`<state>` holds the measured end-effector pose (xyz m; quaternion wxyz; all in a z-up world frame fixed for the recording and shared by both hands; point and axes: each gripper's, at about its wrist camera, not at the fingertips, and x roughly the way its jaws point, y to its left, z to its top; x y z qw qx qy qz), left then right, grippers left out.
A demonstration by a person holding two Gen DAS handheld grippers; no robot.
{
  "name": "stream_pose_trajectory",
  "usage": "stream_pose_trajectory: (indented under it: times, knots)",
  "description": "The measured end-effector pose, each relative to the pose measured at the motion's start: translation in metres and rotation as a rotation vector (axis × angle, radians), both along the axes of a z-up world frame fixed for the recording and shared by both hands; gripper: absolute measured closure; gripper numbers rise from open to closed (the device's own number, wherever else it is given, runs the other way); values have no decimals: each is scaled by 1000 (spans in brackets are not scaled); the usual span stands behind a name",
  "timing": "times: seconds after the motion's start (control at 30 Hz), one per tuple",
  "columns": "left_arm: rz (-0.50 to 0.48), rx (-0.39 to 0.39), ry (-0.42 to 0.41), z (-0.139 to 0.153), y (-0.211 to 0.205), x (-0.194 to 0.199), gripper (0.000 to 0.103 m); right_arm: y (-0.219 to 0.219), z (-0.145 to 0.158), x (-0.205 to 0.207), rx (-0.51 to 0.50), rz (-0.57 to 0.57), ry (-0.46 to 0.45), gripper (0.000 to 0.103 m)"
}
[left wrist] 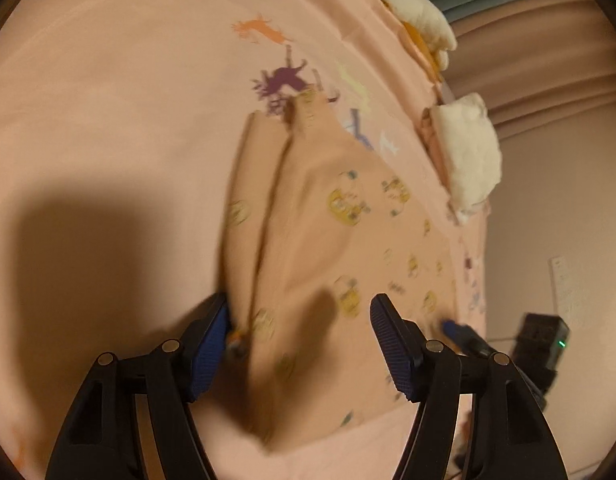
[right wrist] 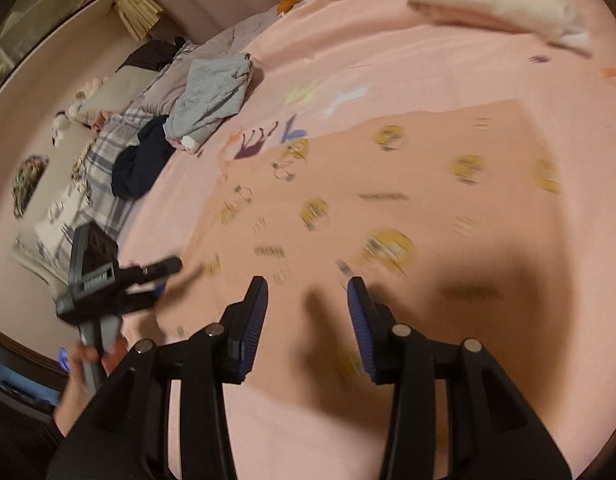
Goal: Fold small clothes
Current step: 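Grasp the shirt side with the left tool, fold it lengthwise, release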
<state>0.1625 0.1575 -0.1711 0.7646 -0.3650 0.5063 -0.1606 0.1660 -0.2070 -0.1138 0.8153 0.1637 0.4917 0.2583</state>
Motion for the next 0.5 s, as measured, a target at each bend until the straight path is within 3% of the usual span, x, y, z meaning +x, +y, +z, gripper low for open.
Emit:
stream_pose_trajectory:
  times: [0.1,0.17,0.23,0.3,0.4,0.5]
  knots:
    - [0,-52,-1,-2,-5,13,35,26,-9,31,29,-9,24,68]
    - [-9,-37,-4,-1,-11,18,39,45,-11,54,-13,-22,12,74]
    - [-19,-7,-1,-1,-14,21,70,56,-12,70,-50,-47,2,87]
    - [-22,26,22,-5,-16,25,91,64,-15,89,-99,-78,-8,92]
    - [-16,15,32,-11,-11,24,91,67,-26,108,-164,-91,17,99]
    - [-20,22,35,-11,-10,24,91,67,-23,108,-176,-74,15,99]
